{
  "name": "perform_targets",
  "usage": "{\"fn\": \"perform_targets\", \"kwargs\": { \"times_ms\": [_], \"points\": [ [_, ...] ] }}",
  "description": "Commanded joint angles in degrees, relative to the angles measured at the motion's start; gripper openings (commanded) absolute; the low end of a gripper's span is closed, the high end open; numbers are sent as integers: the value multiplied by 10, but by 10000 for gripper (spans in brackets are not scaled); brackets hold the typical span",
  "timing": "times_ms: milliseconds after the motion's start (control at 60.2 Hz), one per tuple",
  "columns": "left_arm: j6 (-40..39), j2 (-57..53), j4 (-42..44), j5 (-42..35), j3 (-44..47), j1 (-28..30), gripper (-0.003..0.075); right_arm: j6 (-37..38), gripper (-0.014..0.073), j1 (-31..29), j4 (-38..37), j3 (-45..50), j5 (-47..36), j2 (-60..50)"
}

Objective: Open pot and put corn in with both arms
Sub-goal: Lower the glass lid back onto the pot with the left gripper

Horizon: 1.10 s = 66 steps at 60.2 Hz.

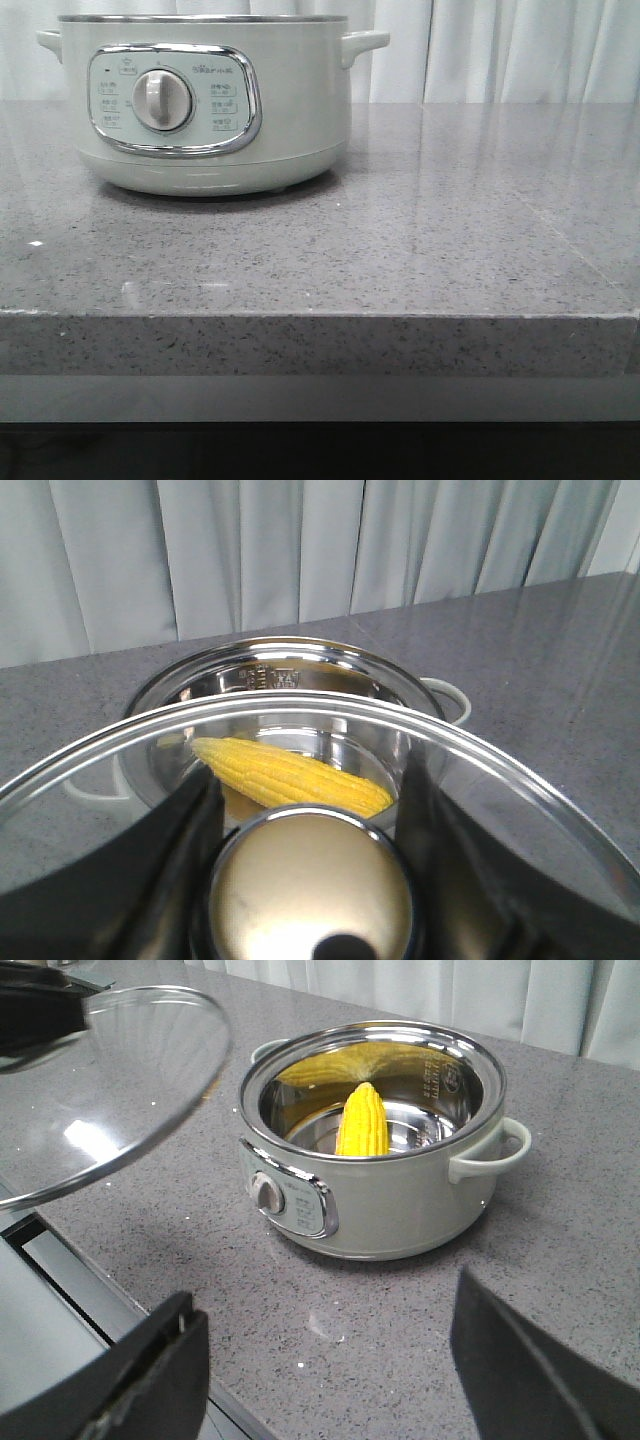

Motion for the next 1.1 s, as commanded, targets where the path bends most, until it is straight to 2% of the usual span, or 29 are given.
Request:
{"fn": "perform_targets", "kwargs": {
  "times_ms": [0, 332, 614, 1079],
  "points": [
    [-2, 38, -1, -90, -54, -2, 186, -1, 528, -4, 3, -13, -44, -3],
    [-2, 214, 13, -97, -183, -1, 186, -1, 528, -4, 3, -13, -44, -3],
    [-2, 327, 13, -99, -286, 25, 186, -1, 528, -4, 3, -13, -44, -3],
    [-3, 409, -26, -190, -320, 24, 186, -1, 528, -4, 3, -13, -44, -3]
  ]
}}
